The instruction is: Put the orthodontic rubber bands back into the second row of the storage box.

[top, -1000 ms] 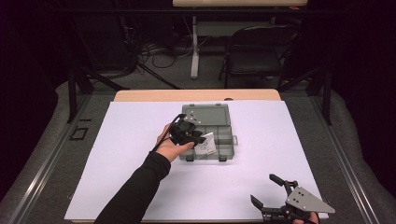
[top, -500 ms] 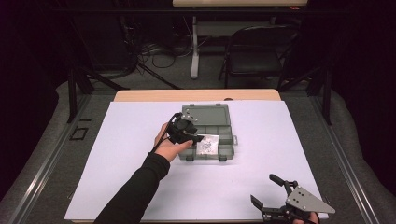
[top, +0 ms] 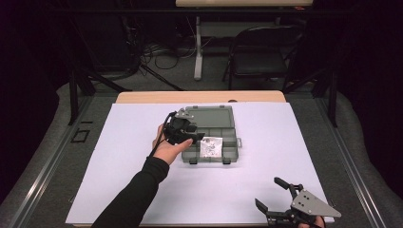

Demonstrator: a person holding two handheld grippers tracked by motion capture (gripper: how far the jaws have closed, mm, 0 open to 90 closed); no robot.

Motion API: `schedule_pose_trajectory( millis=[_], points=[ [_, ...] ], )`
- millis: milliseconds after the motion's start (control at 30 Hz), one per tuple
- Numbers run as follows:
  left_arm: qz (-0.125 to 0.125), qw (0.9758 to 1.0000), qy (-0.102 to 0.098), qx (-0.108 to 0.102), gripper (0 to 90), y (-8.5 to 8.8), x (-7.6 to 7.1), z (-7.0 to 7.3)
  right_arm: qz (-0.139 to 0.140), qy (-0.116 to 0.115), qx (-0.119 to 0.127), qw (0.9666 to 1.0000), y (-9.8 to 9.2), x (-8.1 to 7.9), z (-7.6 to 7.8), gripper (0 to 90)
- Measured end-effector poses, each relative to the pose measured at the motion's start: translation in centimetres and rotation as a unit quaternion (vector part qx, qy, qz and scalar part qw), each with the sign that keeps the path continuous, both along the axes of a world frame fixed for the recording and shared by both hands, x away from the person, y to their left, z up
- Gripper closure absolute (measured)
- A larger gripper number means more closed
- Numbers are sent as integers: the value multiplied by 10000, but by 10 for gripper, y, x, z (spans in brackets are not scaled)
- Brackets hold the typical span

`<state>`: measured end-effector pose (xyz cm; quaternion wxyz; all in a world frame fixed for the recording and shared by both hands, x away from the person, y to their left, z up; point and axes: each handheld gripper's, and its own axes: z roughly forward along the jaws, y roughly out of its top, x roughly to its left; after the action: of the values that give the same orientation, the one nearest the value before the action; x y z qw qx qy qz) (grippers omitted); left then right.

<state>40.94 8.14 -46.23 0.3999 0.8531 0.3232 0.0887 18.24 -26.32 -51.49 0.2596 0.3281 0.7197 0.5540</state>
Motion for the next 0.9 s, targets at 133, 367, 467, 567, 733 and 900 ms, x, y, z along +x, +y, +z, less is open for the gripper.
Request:
schedule_pose_trajectory(
  millis=[133, 367, 467, 567, 733, 900],
  points=[
    [6, 9999, 86, -135, 425, 3, -4, 3, 21, 20, -9, 10000, 0, 0, 0, 91],
    [83, 9996, 1, -268, 313, 9, -8, 8, -3, 1, 1, 10000, 0, 0, 0, 91],
    [107, 9994, -41, -337, 296, 12, -10, 9, 1, 8, 2, 10000, 0, 0, 0, 91],
    [66, 9996, -72, -249, 238, 14, -14, 10, -8, -8, 16, 10000, 0, 0, 0, 91],
    [69, 9993, -154, -336, 233, 16, -19, 12, 7, 18, 0, 10000, 0, 0, 0, 91],
    [-1, 9987, -251, -433, 203, 23, -28, 16, 11, 26, 7, 10000, 1, 0, 0, 91]
  ],
)
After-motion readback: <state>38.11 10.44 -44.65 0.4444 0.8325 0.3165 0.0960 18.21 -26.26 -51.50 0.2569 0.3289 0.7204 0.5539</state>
